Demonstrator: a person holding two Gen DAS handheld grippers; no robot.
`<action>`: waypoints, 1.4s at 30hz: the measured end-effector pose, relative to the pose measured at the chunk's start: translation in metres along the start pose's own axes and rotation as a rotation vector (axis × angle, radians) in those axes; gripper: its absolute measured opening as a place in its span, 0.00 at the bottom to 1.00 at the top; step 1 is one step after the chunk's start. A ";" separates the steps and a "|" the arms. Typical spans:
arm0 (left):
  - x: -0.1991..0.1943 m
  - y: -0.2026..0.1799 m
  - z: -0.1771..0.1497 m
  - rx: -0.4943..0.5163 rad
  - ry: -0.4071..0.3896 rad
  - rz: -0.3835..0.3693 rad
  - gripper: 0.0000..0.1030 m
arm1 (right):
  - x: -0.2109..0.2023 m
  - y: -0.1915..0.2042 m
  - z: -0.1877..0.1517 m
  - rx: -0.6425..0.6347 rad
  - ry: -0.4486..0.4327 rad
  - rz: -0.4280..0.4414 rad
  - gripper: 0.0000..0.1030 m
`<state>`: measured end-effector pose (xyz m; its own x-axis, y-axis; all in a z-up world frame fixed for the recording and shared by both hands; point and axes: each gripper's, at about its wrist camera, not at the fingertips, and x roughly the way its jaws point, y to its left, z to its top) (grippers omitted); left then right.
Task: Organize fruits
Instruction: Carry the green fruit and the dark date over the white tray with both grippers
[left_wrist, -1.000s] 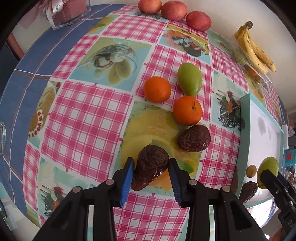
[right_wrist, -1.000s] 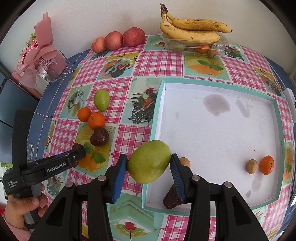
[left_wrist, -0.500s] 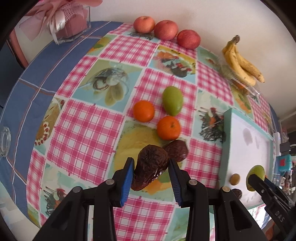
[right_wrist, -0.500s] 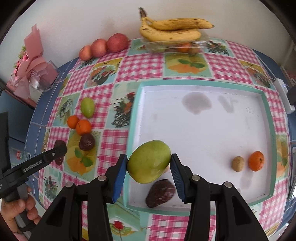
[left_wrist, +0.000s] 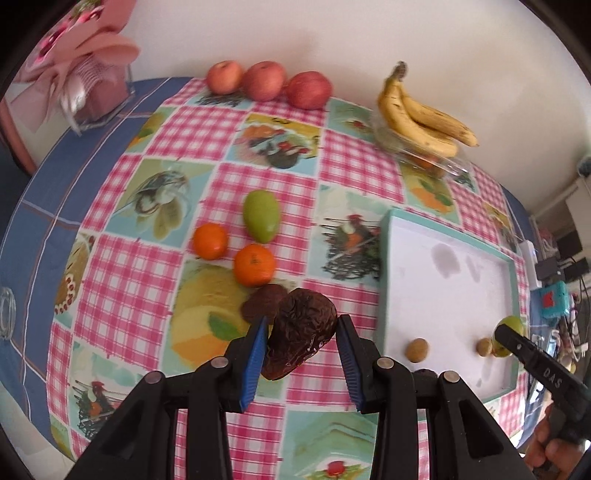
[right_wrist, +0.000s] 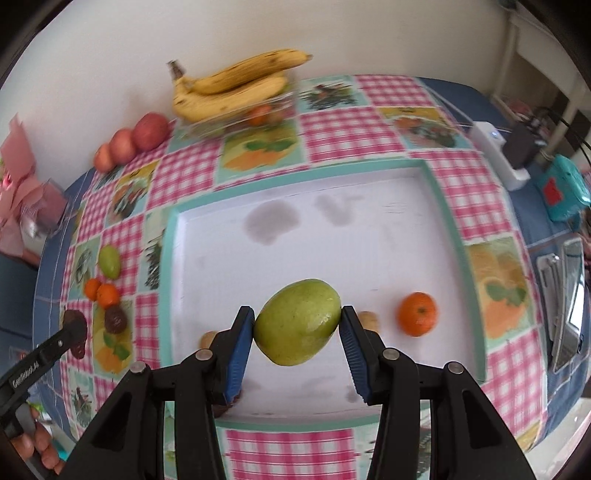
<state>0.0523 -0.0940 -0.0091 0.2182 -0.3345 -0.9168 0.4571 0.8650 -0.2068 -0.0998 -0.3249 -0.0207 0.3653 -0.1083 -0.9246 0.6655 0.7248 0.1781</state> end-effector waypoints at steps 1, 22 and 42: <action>0.000 -0.004 -0.001 0.008 -0.001 -0.002 0.39 | -0.002 -0.007 0.001 0.014 -0.005 -0.008 0.48; 0.021 -0.107 -0.018 0.203 0.036 -0.116 0.39 | -0.018 -0.052 -0.003 0.083 -0.023 -0.067 0.48; 0.065 -0.106 0.000 0.156 -0.013 -0.118 0.39 | 0.027 -0.032 0.003 0.036 0.020 -0.040 0.48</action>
<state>0.0180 -0.2075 -0.0467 0.1653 -0.4361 -0.8846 0.6083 0.7511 -0.2566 -0.1094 -0.3526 -0.0503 0.3249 -0.1226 -0.9378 0.7026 0.6950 0.1525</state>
